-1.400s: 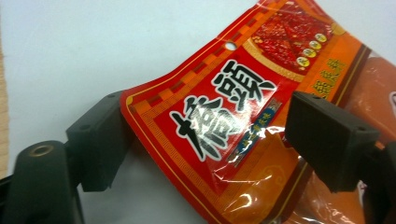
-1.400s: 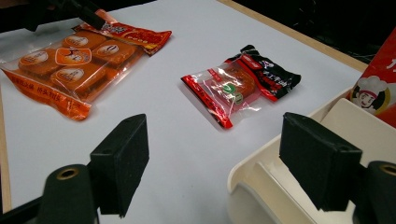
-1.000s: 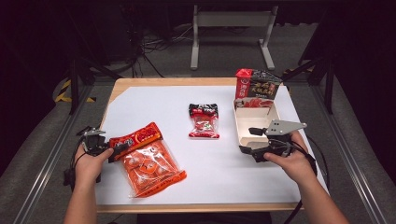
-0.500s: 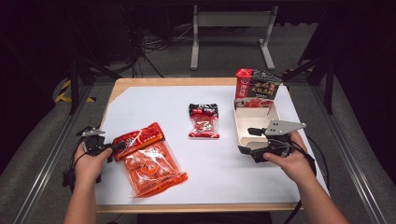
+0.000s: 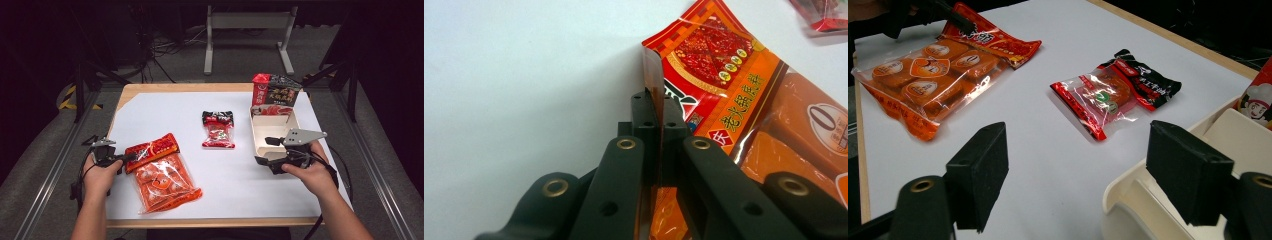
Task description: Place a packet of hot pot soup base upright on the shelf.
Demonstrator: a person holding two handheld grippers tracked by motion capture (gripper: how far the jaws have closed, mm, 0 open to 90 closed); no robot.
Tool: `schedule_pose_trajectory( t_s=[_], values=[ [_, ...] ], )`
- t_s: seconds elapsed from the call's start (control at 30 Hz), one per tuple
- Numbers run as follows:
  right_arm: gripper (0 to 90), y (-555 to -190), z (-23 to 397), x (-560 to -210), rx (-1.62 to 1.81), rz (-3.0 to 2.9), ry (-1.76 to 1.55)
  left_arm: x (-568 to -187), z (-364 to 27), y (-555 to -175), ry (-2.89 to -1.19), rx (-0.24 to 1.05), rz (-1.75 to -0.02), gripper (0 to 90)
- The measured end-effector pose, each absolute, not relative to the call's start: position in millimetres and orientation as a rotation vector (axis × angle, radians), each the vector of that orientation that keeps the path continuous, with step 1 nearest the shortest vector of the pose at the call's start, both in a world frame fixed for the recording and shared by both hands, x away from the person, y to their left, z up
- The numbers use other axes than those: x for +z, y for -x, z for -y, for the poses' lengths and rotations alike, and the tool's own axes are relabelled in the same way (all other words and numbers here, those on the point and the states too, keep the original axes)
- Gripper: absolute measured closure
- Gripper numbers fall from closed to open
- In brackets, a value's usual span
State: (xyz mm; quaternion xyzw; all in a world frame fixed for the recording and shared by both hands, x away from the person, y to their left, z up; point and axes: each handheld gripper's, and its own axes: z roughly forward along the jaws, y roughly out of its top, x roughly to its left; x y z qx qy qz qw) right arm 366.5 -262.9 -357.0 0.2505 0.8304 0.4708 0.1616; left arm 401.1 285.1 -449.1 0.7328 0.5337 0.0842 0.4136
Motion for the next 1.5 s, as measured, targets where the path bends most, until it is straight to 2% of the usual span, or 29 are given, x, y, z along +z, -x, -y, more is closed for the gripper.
schedule_pose_trajectory(
  t_s=[0.17, 0.77, 0.93, 1.0, 1.5],
  values=[
    [33.3, -366, 262, -357, 1.341, -2.391, -0.710, -439, -286, -400, -1.766, 0.212, -1.313, 90.0],
    [47.7, -363, 263, -351, 1.375, -2.376, -0.723, -403, -275, -392, -1.664, 0.306, -1.220, 90.0],
    [54.5, -362, 263, -349, 1.377, -2.381, -0.705, -395, -275, -389, -1.636, 0.295, -1.196, 90.0],
    [60.2, -362, 262, -347, 1.371, -2.379, -0.697, -389, -273, -387, -1.632, 0.308, -1.181, 90.0],
    [58.7, -358, 254, -338, 1.430, -2.375, -0.685, -351, -259, -365, -1.579, 0.325, -1.016, 90.0]
  ],
)
